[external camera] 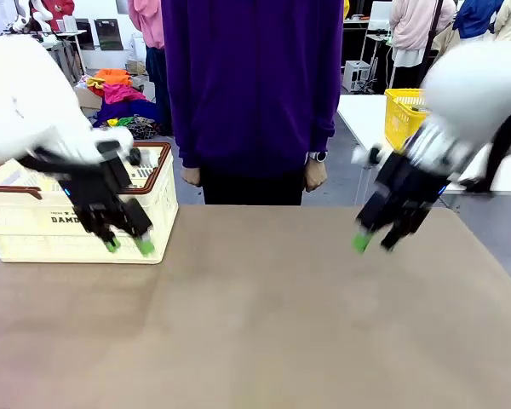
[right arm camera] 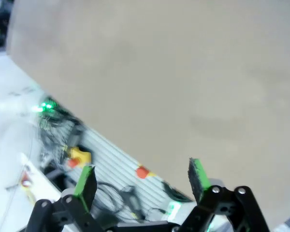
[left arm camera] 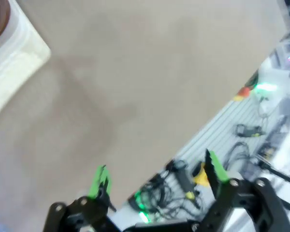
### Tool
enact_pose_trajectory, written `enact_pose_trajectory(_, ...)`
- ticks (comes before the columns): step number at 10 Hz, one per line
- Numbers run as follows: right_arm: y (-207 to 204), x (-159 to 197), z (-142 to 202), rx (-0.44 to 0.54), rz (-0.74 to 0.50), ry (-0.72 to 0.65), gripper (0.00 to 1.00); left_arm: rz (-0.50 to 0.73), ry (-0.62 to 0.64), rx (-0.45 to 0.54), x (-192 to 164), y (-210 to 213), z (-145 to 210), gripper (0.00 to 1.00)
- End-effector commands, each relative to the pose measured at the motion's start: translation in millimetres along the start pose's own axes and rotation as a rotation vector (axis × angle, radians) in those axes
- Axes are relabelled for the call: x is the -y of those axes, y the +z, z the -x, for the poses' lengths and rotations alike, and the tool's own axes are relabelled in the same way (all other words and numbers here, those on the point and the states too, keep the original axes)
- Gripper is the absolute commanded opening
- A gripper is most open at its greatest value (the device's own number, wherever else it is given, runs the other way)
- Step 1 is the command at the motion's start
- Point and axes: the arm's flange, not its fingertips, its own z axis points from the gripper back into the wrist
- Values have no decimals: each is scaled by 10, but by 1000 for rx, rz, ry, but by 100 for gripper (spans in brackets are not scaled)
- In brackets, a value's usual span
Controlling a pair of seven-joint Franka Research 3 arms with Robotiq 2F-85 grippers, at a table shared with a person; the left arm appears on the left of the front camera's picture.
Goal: Place the drinks into the Shopping basket.
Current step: Pick up one drink and place it into the Shopping basket.
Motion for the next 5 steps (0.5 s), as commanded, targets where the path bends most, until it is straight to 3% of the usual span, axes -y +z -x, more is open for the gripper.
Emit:
enact_pose_trajectory(1,1006,105,120,300,-84,-190,100,208,162,284,-522,907,-72,100)
enact_pose_trajectory(2,1540,312,318,454,-132,-295,100,334,311,490,-992,1456,68,100)
enact_pose_trajectory(3,1839,512,527,550,-144,-396,100,418,441,631,-1424,1767,276,100)
enact_pose_trajectory(5,2081,1014,965,646,-190,-575,100,555,687,855,-2225,1986,808,100)
